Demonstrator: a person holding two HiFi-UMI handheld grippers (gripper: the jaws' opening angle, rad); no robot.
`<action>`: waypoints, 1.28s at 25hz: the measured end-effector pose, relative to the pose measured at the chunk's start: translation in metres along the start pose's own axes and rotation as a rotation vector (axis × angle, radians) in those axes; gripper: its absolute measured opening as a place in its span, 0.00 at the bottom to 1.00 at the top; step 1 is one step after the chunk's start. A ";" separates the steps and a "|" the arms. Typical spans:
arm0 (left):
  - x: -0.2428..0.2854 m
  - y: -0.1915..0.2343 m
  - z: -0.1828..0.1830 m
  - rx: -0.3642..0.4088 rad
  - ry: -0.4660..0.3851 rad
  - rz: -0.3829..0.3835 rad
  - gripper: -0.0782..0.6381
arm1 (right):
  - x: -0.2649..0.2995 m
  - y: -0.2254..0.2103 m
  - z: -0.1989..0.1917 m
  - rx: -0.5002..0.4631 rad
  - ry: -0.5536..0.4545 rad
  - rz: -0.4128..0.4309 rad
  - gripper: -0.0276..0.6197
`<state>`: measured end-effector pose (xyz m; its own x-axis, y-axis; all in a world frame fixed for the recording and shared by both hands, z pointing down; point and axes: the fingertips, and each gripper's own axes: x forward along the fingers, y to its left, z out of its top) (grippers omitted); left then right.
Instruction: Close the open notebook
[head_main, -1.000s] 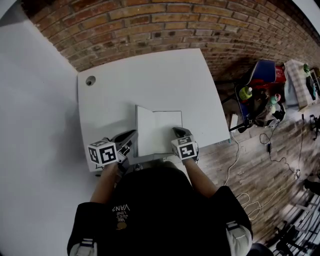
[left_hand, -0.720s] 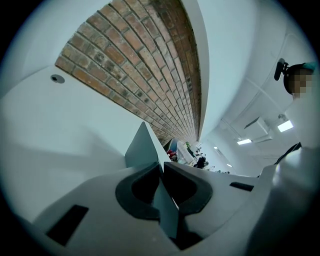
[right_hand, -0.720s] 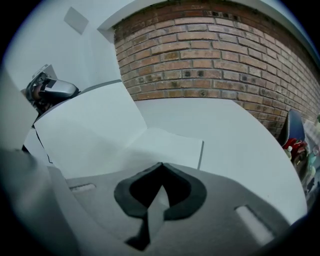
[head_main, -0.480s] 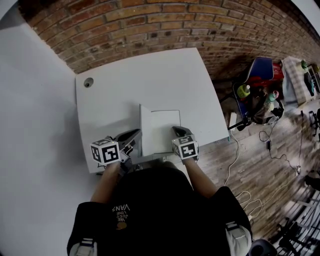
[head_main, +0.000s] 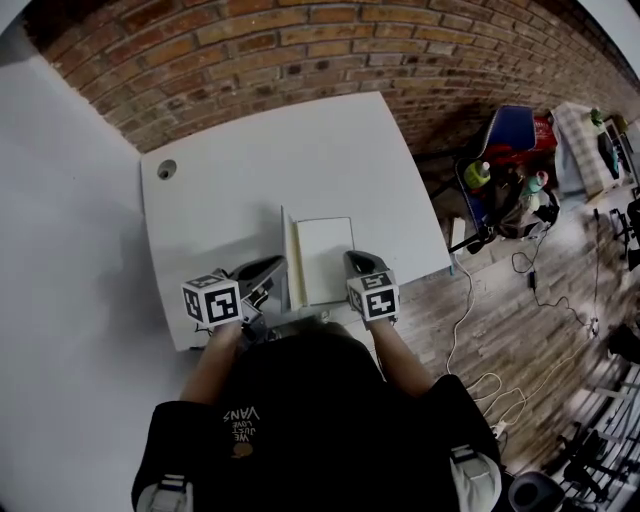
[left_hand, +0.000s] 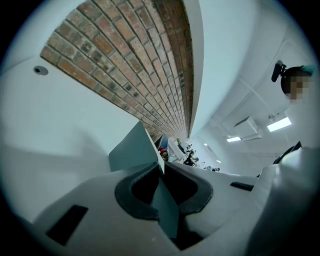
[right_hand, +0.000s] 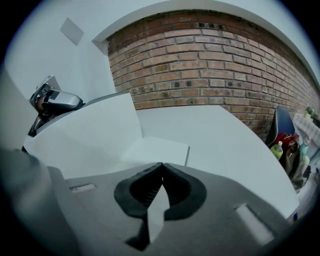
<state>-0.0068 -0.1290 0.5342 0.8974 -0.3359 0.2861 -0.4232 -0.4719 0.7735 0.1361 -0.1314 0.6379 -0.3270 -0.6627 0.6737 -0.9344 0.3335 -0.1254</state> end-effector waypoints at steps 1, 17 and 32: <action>0.001 -0.001 0.000 0.002 0.002 -0.005 0.17 | -0.001 -0.002 -0.001 0.003 -0.001 -0.005 0.04; 0.021 -0.013 -0.002 0.017 0.044 -0.075 0.17 | -0.024 -0.027 -0.004 0.050 -0.027 -0.092 0.04; 0.043 -0.024 -0.005 0.039 0.080 -0.127 0.18 | -0.036 -0.037 -0.011 0.086 -0.033 -0.130 0.04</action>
<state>0.0428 -0.1276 0.5308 0.9504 -0.2062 0.2328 -0.3088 -0.5383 0.7841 0.1843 -0.1128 0.6265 -0.2051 -0.7187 0.6643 -0.9774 0.1857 -0.1009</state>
